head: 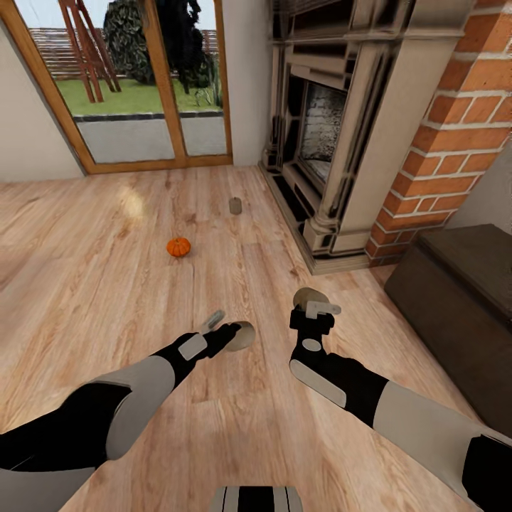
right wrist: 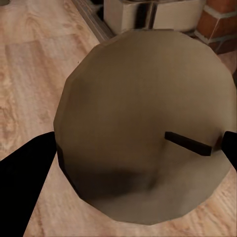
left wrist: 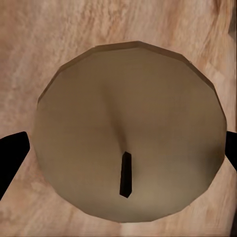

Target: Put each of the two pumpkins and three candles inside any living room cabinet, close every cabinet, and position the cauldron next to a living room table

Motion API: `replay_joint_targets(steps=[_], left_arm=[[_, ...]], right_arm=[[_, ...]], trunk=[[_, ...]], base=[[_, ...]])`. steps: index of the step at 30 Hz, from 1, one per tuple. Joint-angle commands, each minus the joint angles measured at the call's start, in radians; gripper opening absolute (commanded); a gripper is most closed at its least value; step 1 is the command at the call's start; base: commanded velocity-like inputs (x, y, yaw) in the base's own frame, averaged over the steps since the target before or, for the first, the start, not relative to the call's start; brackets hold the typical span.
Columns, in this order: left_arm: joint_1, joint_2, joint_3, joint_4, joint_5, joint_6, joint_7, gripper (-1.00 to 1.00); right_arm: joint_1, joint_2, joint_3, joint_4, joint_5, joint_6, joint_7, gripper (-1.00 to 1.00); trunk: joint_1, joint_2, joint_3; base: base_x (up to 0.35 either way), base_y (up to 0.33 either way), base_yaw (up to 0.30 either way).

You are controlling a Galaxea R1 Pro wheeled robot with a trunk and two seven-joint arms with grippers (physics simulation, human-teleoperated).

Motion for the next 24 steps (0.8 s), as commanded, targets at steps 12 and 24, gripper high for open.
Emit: replay_joint_targets(steps=[12, 24], left_arm=[[0.001, -0.024, -0.008, 0.000, -0.008, 0.002, 0.000, -1.00], [0.018, -0.024, -0.008, 0.000, -0.068, 0.001, 0.000, -1.00]], right_arm=[[-0.002, 0.004, 0.007, 0.032, -0.011, -0.007, -0.003, -1.00], [-0.002, 0.005, 0.007, 0.070, -0.013, -0.007, -0.002, -1.00]], trunk=[[-0.006, 0.003, 0.046], [-0.011, 0.005, 0.092]], base=[[0.000, 0.000, 0.000], [0.000, 0.000, 0.000]])
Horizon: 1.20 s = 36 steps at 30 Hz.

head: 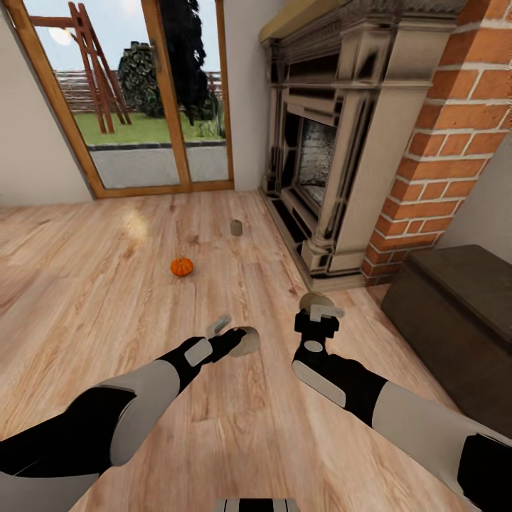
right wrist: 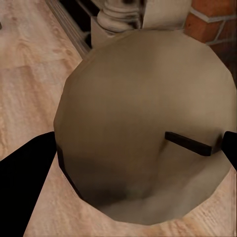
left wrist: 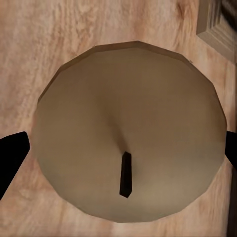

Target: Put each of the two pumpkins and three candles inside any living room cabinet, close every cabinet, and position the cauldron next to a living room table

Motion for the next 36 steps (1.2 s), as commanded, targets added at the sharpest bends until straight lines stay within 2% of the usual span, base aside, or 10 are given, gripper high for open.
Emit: replay_joint_targets(steps=[1, 19, 21, 23, 24, 26, 28, 32, 36], left_arm=[[0.000, 0.000, -0.008, 0.000, 0.006, 0.003, 0.000, -1.00], [0.002, 0.000, -0.009, -0.001, -0.005, 0.003, 0.000, -1.00], [0.002, 0.000, -0.010, -0.001, -0.013, 0.003, 0.000, -1.00], [0.002, 0.000, -0.011, -0.001, -0.037, 0.003, 0.001, -1.00], [0.003, 0.000, -0.012, 0.000, -0.057, 0.002, 0.000, -1.00], [0.006, 0.000, -0.012, 0.000, -0.072, 0.002, 0.000, -1.00], [0.023, 0.000, -0.012, 0.000, -0.090, 0.001, 0.000, -1.00], [0.035, 0.000, -0.013, 0.000, -0.100, -0.015, -0.001, -1.00], [0.039, 0.002, -0.013, 0.000, -0.103, -0.024, 0.000, -1.00]], right_arm=[[-0.002, -0.001, 0.005, 0.003, -0.009, -0.006, -0.004, -1.00], [-0.002, 0.002, 0.009, 0.020, -0.010, -0.006, 0.000, -1.00], [-0.002, 0.002, 0.010, 0.020, -0.010, -0.006, 0.001, -1.00], [-0.002, 0.002, 0.014, 0.020, -0.010, -0.005, 0.002, -1.00], [-0.002, 0.003, 0.019, 0.020, -0.010, -0.005, 0.003, -1.00], [-0.001, 0.006, 0.030, 0.020, -0.010, -0.006, 0.003, -1.00], [-0.001, 0.015, 0.064, 0.020, -0.010, -0.006, 0.001, -1.00], [-0.001, 0.026, 0.101, 0.019, -0.009, -0.006, -0.003, -1.00], [-0.001, 0.029, 0.111, 0.020, -0.010, -0.006, -0.004, -1.00]], trunk=[[-0.001, 0.000, 0.003], [-0.009, 0.004, 0.073], [-0.010, 0.005, 0.080], [-0.010, 0.005, 0.088], [-0.011, 0.005, 0.092], [-0.012, 0.006, 0.100], [-0.013, 0.006, 0.108], [-0.015, 0.007, 0.123], [-0.016, 0.008, 0.138]], base=[[0.000, 0.000, 0.000], [0.000, 0.000, 0.000], [0.000, 0.000, 0.000], [0.000, 0.000, 0.000], [0.000, 0.000, 0.000], [0.000, 0.000, 0.000], [0.000, 0.000, 0.000], [0.000, 0.000, 0.000], [0.000, 0.000, 0.000]])
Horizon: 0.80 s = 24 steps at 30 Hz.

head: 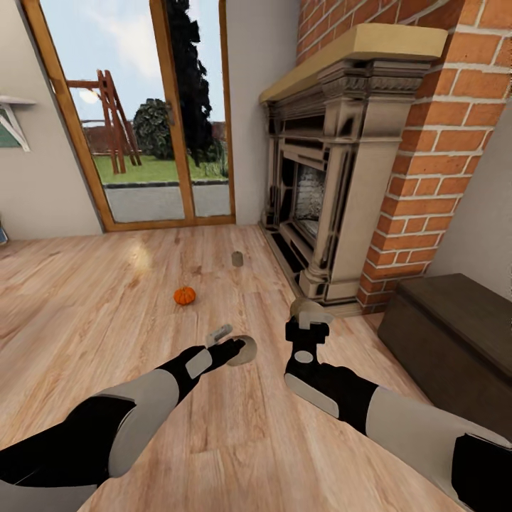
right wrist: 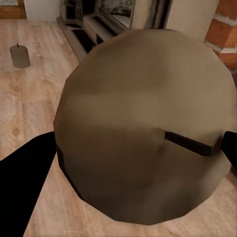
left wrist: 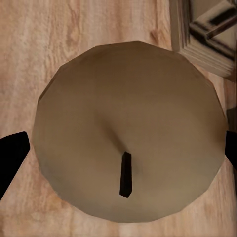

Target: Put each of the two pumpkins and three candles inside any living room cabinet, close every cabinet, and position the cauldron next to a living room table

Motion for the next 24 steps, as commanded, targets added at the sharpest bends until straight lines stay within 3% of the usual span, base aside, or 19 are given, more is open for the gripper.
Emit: replay_joint_targets(steps=[1, 17, 24], left_arm=[[0.000, 0.001, -0.007, 0.000, 0.008, 0.003, 0.000, -1.00], [0.042, 0.013, -0.007, 0.000, 0.007, -0.002, 0.004, -1.00], [0.044, 0.016, -0.007, 0.000, 0.007, -0.001, 0.004, -1.00]], right_arm=[[-0.002, -0.001, 0.006, -0.001, -0.010, -0.007, -0.004, -1.00], [-0.001, 0.000, 0.011, 0.001, -0.011, -0.007, 0.000, -1.00], [0.000, 0.002, 0.013, 0.001, -0.011, -0.007, 0.001, -1.00]], trunk=[[-0.001, 0.000, 0.003], [-0.008, 0.004, 0.065], [-0.034, 0.052, 0.088]], base=[[0.000, 0.000, 0.000], [0.000, 0.000, 0.000], [0.000, 0.000, -0.078]])
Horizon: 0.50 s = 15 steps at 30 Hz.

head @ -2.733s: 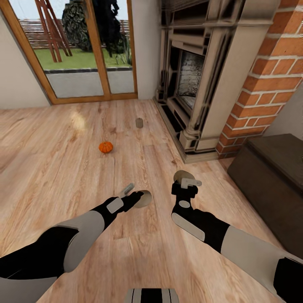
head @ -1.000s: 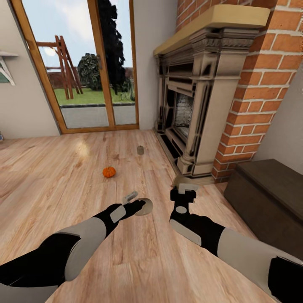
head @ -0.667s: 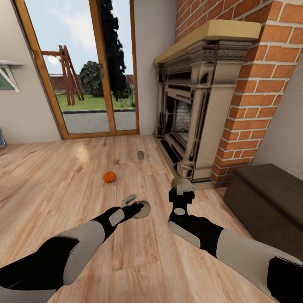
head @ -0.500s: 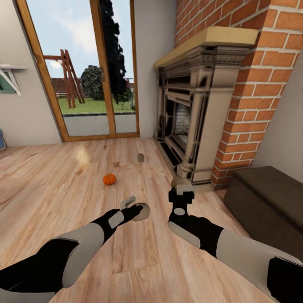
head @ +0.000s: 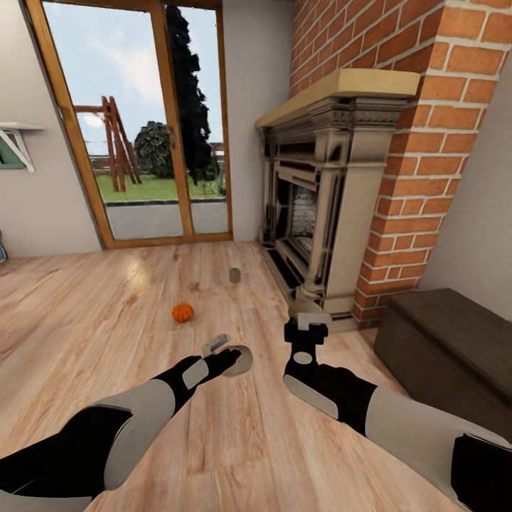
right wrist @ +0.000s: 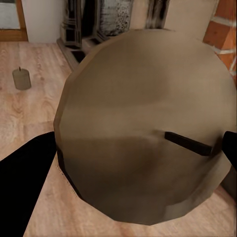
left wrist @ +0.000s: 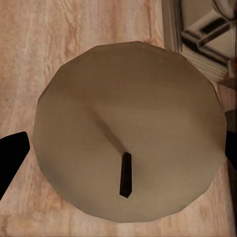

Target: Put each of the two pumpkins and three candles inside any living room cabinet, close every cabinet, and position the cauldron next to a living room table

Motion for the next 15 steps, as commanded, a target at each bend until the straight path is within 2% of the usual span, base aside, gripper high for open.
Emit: replay_joint_targets(steps=[1, 11, 15], left_arm=[[0.000, 0.001, -0.008, 0.000, 0.008, 0.004, 0.000, -1.00], [0.000, 0.001, -0.008, 0.000, 0.008, 0.004, 0.000, -1.00], [0.000, 0.001, -0.009, 0.000, 0.008, 0.004, 0.000, -1.00]], right_arm=[[-0.002, 0.000, 0.005, -0.002, -0.010, -0.007, -0.004, -1.00], [-0.002, 0.018, 0.008, -0.002, -0.010, -0.006, -0.005, -1.00], [-0.002, 0.019, 0.008, -0.001, -0.010, -0.006, -0.003, -1.00]], trunk=[[-0.004, 0.007, 0.003], [-0.042, 0.077, 0.040], [-0.058, 0.105, 0.054]], base=[[0.000, 0.000, -0.196], [0.000, 0.000, -0.222], [0.000, 0.000, -0.104]])
